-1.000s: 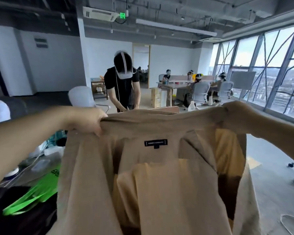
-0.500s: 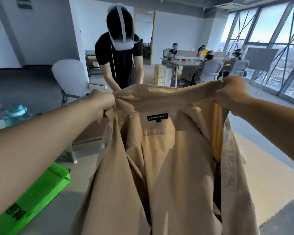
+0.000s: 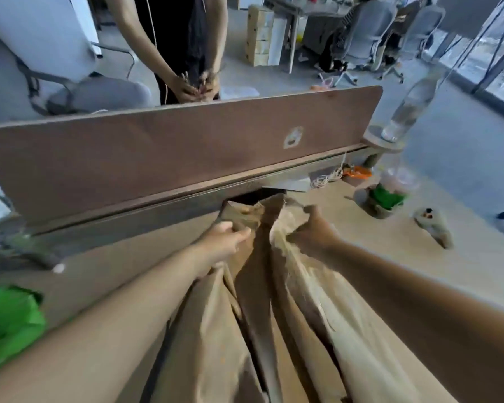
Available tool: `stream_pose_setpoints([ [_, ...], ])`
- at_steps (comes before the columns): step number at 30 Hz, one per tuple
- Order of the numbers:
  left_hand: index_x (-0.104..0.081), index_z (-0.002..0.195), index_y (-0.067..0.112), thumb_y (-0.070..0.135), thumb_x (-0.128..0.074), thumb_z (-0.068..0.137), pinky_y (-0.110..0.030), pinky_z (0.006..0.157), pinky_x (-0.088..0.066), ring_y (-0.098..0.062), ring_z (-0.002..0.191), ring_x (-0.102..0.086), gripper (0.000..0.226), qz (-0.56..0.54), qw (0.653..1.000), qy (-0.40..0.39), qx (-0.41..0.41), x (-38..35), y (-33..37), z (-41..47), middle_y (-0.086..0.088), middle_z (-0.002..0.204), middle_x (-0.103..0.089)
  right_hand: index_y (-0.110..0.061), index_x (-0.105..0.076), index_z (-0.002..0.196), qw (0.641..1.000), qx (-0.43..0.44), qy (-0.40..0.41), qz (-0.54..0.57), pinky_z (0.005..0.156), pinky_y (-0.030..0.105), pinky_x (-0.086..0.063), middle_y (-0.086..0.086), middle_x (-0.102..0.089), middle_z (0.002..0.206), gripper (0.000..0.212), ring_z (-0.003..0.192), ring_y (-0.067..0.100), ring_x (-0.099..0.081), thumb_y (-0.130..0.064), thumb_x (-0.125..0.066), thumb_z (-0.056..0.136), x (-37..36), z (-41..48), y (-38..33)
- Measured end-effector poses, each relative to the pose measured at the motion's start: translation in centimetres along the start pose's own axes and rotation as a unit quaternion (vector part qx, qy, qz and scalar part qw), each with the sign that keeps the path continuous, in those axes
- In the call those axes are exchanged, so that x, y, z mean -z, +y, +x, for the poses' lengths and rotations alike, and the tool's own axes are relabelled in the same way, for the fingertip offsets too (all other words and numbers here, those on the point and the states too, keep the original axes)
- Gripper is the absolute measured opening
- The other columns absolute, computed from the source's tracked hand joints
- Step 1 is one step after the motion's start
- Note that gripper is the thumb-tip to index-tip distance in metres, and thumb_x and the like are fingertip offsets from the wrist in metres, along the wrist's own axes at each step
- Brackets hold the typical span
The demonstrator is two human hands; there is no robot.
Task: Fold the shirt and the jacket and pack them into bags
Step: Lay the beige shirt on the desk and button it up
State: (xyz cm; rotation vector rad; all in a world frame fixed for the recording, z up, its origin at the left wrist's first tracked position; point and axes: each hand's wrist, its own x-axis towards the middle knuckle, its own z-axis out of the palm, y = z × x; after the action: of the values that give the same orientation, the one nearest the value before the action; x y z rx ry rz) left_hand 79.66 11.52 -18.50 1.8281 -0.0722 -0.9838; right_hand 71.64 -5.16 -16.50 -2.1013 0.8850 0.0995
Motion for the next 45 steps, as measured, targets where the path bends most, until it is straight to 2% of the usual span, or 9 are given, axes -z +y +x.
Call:
stream_pose_setpoints([
  [6,-0.066,0.098,0.022,0.016,-0.05,0.088,-0.044,0.09,-0.054,-0.032,0.092,-0.063,0.02,0.069,0.991,0.106,0.045,-1.5,-9.2,0.1,-0.014,0.104,-0.068,-0.029,-0.058,0.107,0.944,-0.039,-0.161,-0.284,0.081,0.032,-0.053,-0.003,-0.062,0.098,0.018,0.093,0.017,-0.062,-0.03,-0.051,0.09,-5.4,-6.8,10.6],
  [12,-0.055,0.112,0.014,0.01,-0.058,0.086,-0.03,0.075,-0.043,-0.028,0.105,-0.056,0.027,0.267,0.918,0.293,0.025,-1.6,-11.1,-5.5,-0.012,0.123,-0.051,-0.02,-0.044,0.123,0.943,-0.053,0.04,-0.327,0.094,0.034,-0.042,0.005,-0.047,0.126,0.031,0.119,0.025,-0.049,-0.033,-0.041,0.095,-5.4,-12.9,15.2],
  [17,-0.028,0.141,0.012,0.027,-0.065,0.082,-0.038,0.089,-0.044,-0.034,0.122,-0.046,0.071,0.279,0.91,0.249,0.178,-1.3,-15.7,-10.6,-0.016,0.137,-0.041,-0.015,-0.036,0.131,0.949,-0.126,0.011,-0.289,0.094,0.033,-0.044,0.006,-0.051,0.127,0.042,0.119,0.024,-0.051,-0.032,-0.043,0.093,-4.6,-15.8,18.0],
  [20,-0.049,0.126,0.009,0.028,-0.062,0.077,-0.033,0.085,-0.049,-0.03,0.105,-0.057,0.055,0.228,0.93,0.198,0.209,-1.6,-19.4,-12.9,-0.011,0.114,-0.058,-0.007,-0.041,0.13,0.96,-0.137,-0.043,-0.238,0.089,0.034,-0.048,0.011,-0.057,0.122,0.041,0.111,0.027,-0.057,-0.025,-0.044,0.093,-4.3,-16.9,19.9],
  [29,-0.058,0.095,0.014,0.011,-0.055,0.084,-0.027,0.053,-0.043,-0.025,0.073,-0.061,0.012,0.16,0.942,0.292,-0.028,-6.7,-17.4,-19.2,-0.005,0.081,-0.063,-0.021,-0.049,0.123,0.978,-0.03,0.037,-0.203,0.088,0.032,-0.049,0.007,-0.051,0.126,0.035,0.109,0.025,-0.055,-0.037,-0.047,0.092,-2.0,-24.6,23.0],
  [31,-0.061,0.101,0.014,0.021,-0.058,0.082,-0.033,0.069,-0.052,-0.029,0.088,-0.064,0.02,0.135,0.96,0.238,-0.061,-9.3,-16.7,-21.4,-0.008,0.091,-0.067,-0.021,-0.046,0.127,0.98,-0.004,0.01,-0.199,0.082,0.027,-0.051,0.004,-0.05,0.126,0.037,0.103,0.018,-0.056,-0.034,-0.05,0.093,-1.1,-27.7,23.8],
  [34,-0.055,0.128,0.024,0.028,-0.058,0.09,-0.04,0.1,-0.046,-0.022,0.118,-0.055,0.038,0.069,0.996,-0.043,-0.048,-13.7,-16.2,-24.8,-0.003,0.127,-0.06,-0.024,-0.05,0.119,0.983,0.022,-0.021,-0.18,0.08,0.024,-0.053,-0.004,-0.05,0.117,0.028,0.095,0.01,-0.057,-0.032,-0.053,0.092,0.1,-32.9,25.5],
  [37,-0.062,0.111,0.034,0.02,-0.046,0.099,-0.034,0.094,-0.05,-0.011,0.112,-0.059,0.024,0.087,0.973,-0.21,-0.03,-17.9,-16.7,-28.2,0.007,0.122,-0.06,-0.025,-0.055,0.116,0.978,0.026,-0.065,-0.195,0.092,0.026,-0.05,-0.003,-0.053,0.117,0.024,0.102,0.013,-0.057,-0.03,-0.052,0.094,0.9,-36.6,27.8],
  [45,-0.06,0.097,0.016,0.005,-0.039,0.095,-0.026,0.048,-0.04,-0.02,0.064,-0.054,0.024,-0.008,0.995,0.102,-0.012,-17.7,-20.5,-30.0,-0.008,0.087,-0.062,-0.028,-0.058,0.1,0.955,0.007,-0.146,-0.258,0.088,0.02,-0.047,-0.002,-0.06,0.11,0.014,0.103,0.015,-0.058,-0.018,-0.05,0.093,2.3,-39.5,30.9],
])
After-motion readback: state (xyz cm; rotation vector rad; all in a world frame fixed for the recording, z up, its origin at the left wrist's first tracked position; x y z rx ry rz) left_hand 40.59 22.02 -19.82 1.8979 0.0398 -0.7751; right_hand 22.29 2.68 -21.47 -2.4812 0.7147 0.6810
